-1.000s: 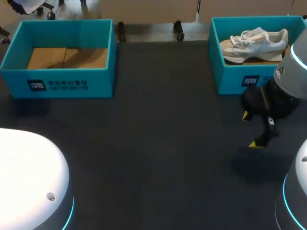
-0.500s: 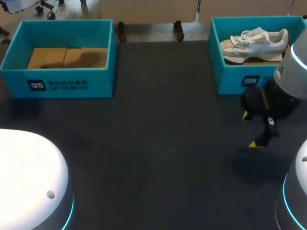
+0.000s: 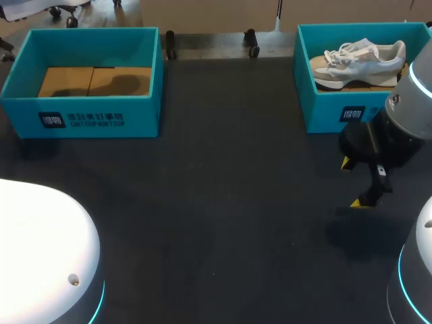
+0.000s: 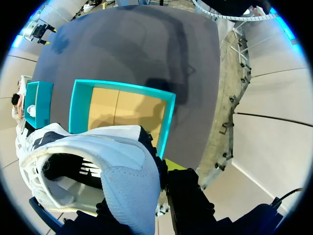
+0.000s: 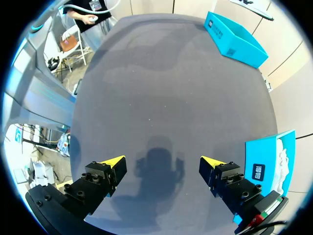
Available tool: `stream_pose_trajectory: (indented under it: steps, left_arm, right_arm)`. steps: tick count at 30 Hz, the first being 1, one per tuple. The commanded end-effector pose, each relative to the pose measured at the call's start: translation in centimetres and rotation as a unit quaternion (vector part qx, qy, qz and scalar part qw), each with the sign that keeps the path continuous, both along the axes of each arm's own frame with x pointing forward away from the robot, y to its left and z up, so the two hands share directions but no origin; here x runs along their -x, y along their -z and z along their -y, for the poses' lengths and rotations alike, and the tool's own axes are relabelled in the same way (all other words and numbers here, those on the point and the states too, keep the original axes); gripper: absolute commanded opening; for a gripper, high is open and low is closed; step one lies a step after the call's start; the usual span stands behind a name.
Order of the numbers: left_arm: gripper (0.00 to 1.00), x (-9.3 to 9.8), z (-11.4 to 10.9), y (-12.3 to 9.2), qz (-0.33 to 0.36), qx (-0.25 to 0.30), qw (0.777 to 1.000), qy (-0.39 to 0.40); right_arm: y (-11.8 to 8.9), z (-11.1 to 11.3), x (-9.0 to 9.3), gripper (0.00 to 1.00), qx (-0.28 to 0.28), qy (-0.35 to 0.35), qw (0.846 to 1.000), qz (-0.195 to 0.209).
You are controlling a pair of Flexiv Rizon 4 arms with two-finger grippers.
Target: Take the shoe out of the shoebox, open the shoe tongue, remove and reinsert the insole, then place the shoe into the shoebox
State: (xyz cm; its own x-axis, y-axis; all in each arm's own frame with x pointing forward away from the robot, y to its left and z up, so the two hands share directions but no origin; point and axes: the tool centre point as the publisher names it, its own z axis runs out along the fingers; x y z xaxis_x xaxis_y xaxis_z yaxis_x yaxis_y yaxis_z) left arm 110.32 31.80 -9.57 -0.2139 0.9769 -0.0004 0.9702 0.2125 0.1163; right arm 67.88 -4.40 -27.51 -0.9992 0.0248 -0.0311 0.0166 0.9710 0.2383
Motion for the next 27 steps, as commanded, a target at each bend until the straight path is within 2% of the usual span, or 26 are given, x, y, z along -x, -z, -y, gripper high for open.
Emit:
stream_pose_trajectory:
  steps: [1, 5, 7, 9, 18, 27]
  left_arm:
    - [0.0, -0.8, -0.2, 0.9, 0.007, -0.005, 1.0, 0.029]
    - [0.0, -1.8, -0.7, 2.5, -0.001, -0.009, 0.997, 0.07]
    - [0.0, -2.1, -0.8, 3.4, 0.006, -0.029, 0.997, 0.077]
    - [0.0, -2.1, -0.7, 4.2, 0.01, -0.021, 0.995, 0.095]
    - [0.0, -2.2, -0.3, 8.9, -0.001, -0.049, 0.993, 0.111]
    - [0.0, -2.2, -0.6, 9.1, 0.006, -0.046, 0.992, 0.115]
  right_arm:
    - [0.1, 0.0, 0.1, 1.0, 0.0, 0.001, 1.0, 0.002]
    - [0.1, 0.0, 0.1, 1.0, 0.0, 0.001, 1.0, 0.002]
    - [0.1, 0.0, 0.1, 1.0, 0.0, 0.001, 1.0, 0.002]
    - [0.1, 0.0, 0.1, 1.0, 0.0, 0.001, 1.0, 0.002]
    - [0.1, 0.0, 0.1, 1.0, 0.0, 0.001, 1.0, 0.002]
    - [0.1, 0.0, 0.1, 1.0, 0.0, 0.001, 1.0, 0.002]
